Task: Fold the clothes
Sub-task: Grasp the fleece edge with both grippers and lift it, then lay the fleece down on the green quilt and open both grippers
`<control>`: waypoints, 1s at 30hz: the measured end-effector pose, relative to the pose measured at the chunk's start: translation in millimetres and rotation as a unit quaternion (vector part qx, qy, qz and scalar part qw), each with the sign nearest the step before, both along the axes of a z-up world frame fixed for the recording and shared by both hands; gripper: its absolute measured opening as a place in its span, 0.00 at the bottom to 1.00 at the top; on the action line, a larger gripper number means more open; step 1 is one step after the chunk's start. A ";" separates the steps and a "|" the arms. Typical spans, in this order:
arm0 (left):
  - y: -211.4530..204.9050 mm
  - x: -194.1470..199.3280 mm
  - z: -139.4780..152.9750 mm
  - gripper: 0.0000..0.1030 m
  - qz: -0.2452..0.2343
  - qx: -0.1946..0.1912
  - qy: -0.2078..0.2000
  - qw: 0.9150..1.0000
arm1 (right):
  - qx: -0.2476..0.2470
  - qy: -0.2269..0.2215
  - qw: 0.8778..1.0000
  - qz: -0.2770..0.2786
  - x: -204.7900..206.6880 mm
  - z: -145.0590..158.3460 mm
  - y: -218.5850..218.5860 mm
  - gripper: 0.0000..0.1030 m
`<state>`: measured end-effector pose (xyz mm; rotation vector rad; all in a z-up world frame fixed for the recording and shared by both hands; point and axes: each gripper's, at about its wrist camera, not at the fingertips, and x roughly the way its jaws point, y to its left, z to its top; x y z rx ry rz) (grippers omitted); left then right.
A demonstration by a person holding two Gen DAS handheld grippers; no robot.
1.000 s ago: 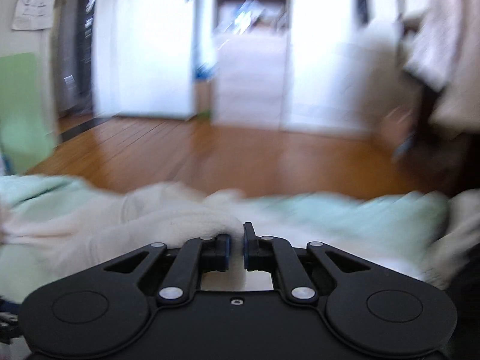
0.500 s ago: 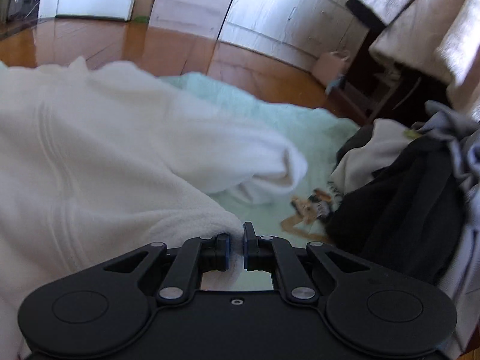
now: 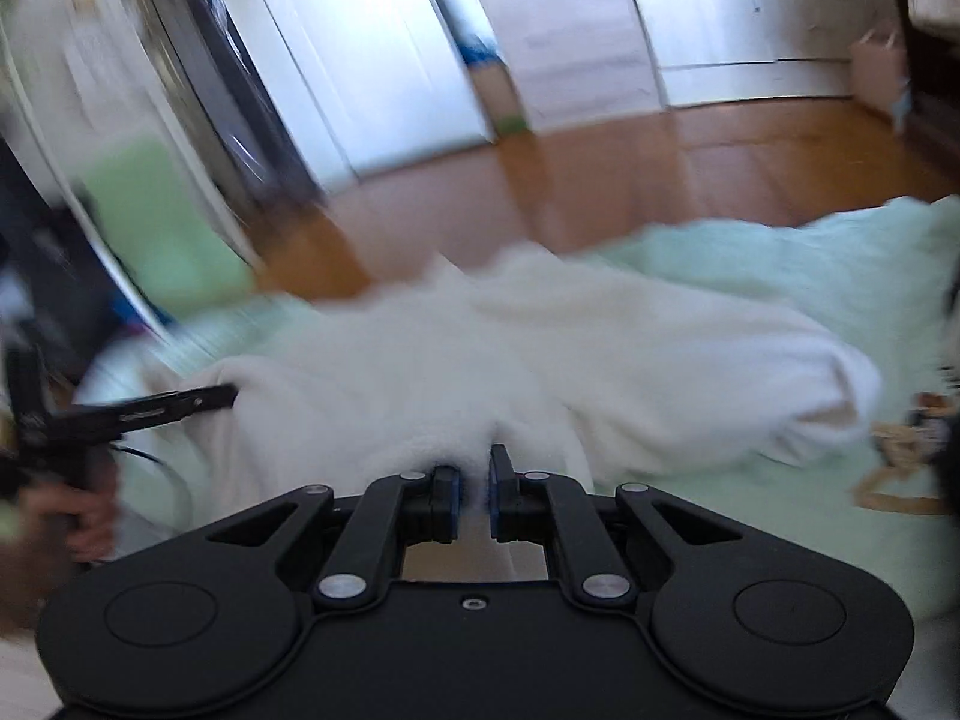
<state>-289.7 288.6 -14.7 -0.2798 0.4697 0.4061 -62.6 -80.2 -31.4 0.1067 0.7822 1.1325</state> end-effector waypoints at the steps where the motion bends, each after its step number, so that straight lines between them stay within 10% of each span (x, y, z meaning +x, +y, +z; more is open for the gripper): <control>1: 4.4 -11.9 22.2 0.23 0.008 0.026 -0.025 0.999 | 0.024 0.009 0.999 0.028 -1.7 6.9 -1.5 0.10; 4: 19.8 -39.6 47.1 0.23 0.015 0.034 -0.021 0.999 | 0.033 0.025 0.990 0.135 -18.9 15.0 14.1 0.10; 9: 18.9 -99.6 -10.5 0.23 0.077 0.004 0.102 0.992 | -0.047 0.122 0.963 0.236 -44.7 -50.6 70.9 0.10; 13: 39.9 -137.4 -120.5 0.24 0.081 -0.210 0.252 0.941 | -0.128 0.182 0.940 0.259 -56.0 -110.7 97.7 0.14; 15: 40.9 -146.5 -144.7 0.27 0.080 -0.243 0.269 0.929 | -0.150 0.192 0.933 0.265 -58.9 -120.4 104.4 0.17; 22: 69.2 -130.8 -80.2 0.55 0.050 -0.118 0.221 0.967 | -0.160 0.094 0.956 0.225 -39.4 -57.4 98.3 0.43; 30: 130.5 -20.9 29.5 0.66 -0.016 -0.022 0.214 0.976 | -0.154 0.039 0.977 0.140 63.4 49.7 109.5 0.43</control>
